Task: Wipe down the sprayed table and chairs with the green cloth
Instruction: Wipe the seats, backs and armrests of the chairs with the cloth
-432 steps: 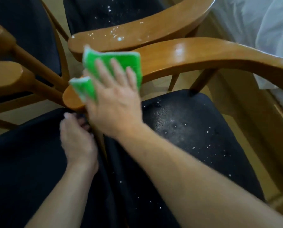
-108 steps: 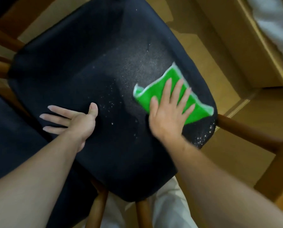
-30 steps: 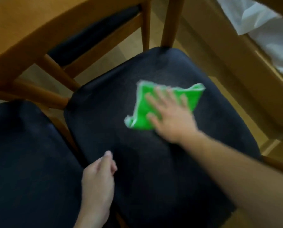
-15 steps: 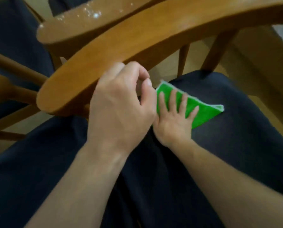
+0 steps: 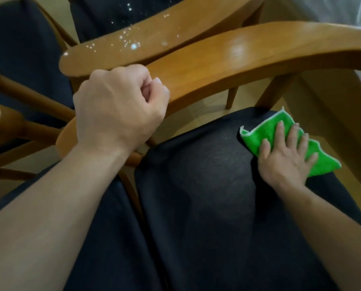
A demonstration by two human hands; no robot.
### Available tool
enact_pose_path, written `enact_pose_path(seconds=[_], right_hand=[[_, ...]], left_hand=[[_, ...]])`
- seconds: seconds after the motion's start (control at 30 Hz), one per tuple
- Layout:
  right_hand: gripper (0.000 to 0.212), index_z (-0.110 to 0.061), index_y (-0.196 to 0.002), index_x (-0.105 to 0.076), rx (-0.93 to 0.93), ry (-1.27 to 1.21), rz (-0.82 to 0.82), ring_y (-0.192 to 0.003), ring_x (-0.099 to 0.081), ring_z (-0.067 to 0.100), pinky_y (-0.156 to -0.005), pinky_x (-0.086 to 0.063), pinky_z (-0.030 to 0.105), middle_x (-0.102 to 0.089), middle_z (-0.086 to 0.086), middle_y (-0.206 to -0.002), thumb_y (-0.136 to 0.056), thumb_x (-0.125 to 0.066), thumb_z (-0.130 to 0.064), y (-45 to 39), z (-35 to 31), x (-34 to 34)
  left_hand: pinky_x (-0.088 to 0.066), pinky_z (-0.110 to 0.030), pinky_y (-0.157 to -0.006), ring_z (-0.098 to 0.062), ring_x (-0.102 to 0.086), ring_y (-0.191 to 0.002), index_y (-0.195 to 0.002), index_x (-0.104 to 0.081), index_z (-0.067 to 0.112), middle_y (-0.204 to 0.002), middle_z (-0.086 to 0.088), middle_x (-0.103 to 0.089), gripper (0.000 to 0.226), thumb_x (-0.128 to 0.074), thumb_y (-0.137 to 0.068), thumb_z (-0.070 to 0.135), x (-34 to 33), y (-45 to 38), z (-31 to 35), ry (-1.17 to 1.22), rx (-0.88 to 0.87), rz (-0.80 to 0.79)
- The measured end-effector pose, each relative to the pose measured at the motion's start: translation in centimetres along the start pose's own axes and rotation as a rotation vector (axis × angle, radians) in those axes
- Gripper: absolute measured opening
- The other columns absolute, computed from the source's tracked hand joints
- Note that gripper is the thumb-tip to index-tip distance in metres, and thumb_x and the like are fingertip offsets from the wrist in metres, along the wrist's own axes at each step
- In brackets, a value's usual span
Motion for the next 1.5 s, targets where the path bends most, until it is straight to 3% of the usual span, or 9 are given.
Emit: enact_pose_path(seconds=[0.13, 0.37, 0.47, 0.77, 0.9, 1.13, 1.3, 1.4, 1.5], right_hand=[[0.063, -0.033, -0.152, 0.012, 0.037, -0.071, -0.016, -0.144, 0.021, 0.032, -0.108, 0.015, 0.063, 0.022, 0.001, -0.159, -0.098, -0.012, -0.054, 3.4, -7.7, -1.9], [0.063, -0.034, -0.154, -0.008, 0.886, 0.124, -0.272, -0.139, 0.035, 0.031, -0.095, 0.038, 0.059, 0.021, -0.001, -0.16, -0.097, -0.033, -0.047, 18.4, -19.8, -8.8], [0.059, -0.039, -0.152, -0.012, 1.026, 0.097, -0.281, -0.147, 0.015, 0.021, -0.1, 0.035, 0.048, 0.007, -0.009, -0.162, -0.098, -0.032, -0.049, 15.9, -18.1, -7.2], [0.063, -0.037, -0.153, -0.002, 0.135, -0.007, -0.046, -0.149, 0.002, 0.027, -0.116, 0.0, 0.056, 0.0, 0.001, -0.163, -0.096, -0.016, -0.059, -0.8, -0.3, 1.7], [0.061, -0.03, -0.155, -0.001, -0.211, -0.101, -0.03, -0.148, 0.004, 0.035, -0.112, 0.003, 0.064, 0.004, 0.008, -0.163, -0.099, -0.018, -0.049, 0.6, -1.8, 0.8], [0.063, -0.034, -0.154, -0.005, 0.628, 0.072, -0.218, -0.142, 0.025, 0.031, -0.103, 0.024, 0.062, 0.019, 0.003, -0.158, -0.097, -0.028, -0.049, 14.0, -13.9, -6.1], [0.061, -0.035, -0.149, -0.03, 1.078, 0.216, -0.357, -0.148, -0.012, 0.028, -0.115, -0.006, 0.058, -0.016, 0.0, -0.161, -0.09, -0.041, -0.047, 25.2, -5.9, -8.4], [0.059, -0.041, -0.142, -0.042, 1.157, 0.271, -0.365, -0.14, -0.036, 0.021, -0.111, -0.025, 0.053, -0.033, -0.006, -0.155, -0.084, -0.042, -0.05, 23.3, -1.0, -6.9], [0.058, -0.039, -0.144, -0.039, 0.948, 0.224, -0.207, -0.14, -0.036, 0.026, -0.108, -0.027, 0.056, -0.028, -0.004, -0.155, -0.087, -0.039, -0.051, 13.8, 0.9, -4.0]], left_hand=[[-0.037, -0.024, -0.044, -0.013, -0.044, -0.043, -0.057, -0.046, 0.02, -0.05, 0.006, -0.044, 0.041, -0.042, -0.095, 0.036, -0.5, -0.1, -0.3, -0.003, 0.001, -0.024], [-0.037, -0.03, -0.046, -0.014, -0.043, -0.046, -0.06, -0.046, 0.018, -0.052, 0.005, -0.043, 0.042, -0.04, -0.098, 0.036, -0.7, 0.1, 0.0, -0.028, 0.02, -0.047], [-0.03, -0.025, -0.046, -0.01, -0.041, -0.045, -0.061, -0.047, 0.018, -0.052, 0.006, -0.042, 0.041, -0.04, -0.098, 0.035, -0.5, 0.2, 0.0, -0.047, 0.038, -0.038], [-0.021, -0.02, -0.046, -0.008, -0.035, -0.045, -0.065, -0.044, 0.021, -0.056, 0.01, -0.038, 0.037, -0.036, -0.098, 0.036, -0.4, 0.1, 0.1, -0.11, 0.067, -0.04], [-0.018, -0.02, -0.045, -0.002, -0.029, -0.044, -0.065, -0.042, 0.021, -0.054, 0.014, -0.032, 0.036, -0.037, -0.097, 0.036, -0.4, -0.3, 0.3, -0.144, 0.085, -0.073], [-0.033, -0.028, -0.052, -0.018, -0.044, -0.05, -0.066, -0.048, 0.017, -0.059, 0.0, -0.047, 0.042, -0.033, -0.099, 0.04, -1.1, -0.3, -0.1, -0.174, 0.064, -0.097], [-0.037, -0.033, -0.052, -0.023, -0.044, -0.05, -0.065, -0.046, 0.014, -0.059, -0.003, -0.046, 0.043, -0.034, -0.099, 0.038, -1.2, -0.2, -0.2, -0.189, 0.064, -0.1], [-0.035, -0.033, -0.051, -0.024, -0.044, -0.05, -0.066, -0.047, 0.013, -0.059, -0.004, -0.046, 0.042, -0.035, -0.099, 0.037, -1.2, -0.1, -0.1, -0.2, 0.054, -0.077], [-0.037, -0.034, -0.05, -0.023, -0.043, -0.049, -0.066, -0.045, 0.015, -0.059, -0.004, -0.046, 0.044, -0.032, -0.1, 0.039, -1.5, -0.1, -0.4, -0.2, 0.039, -0.065]])
Point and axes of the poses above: each hand's wrist, its own y-axis away from the middle knuckle, its own x-axis out of the back of the hand, z = x × y, the point moved 7 cm from there along -y, towards the middle knuckle
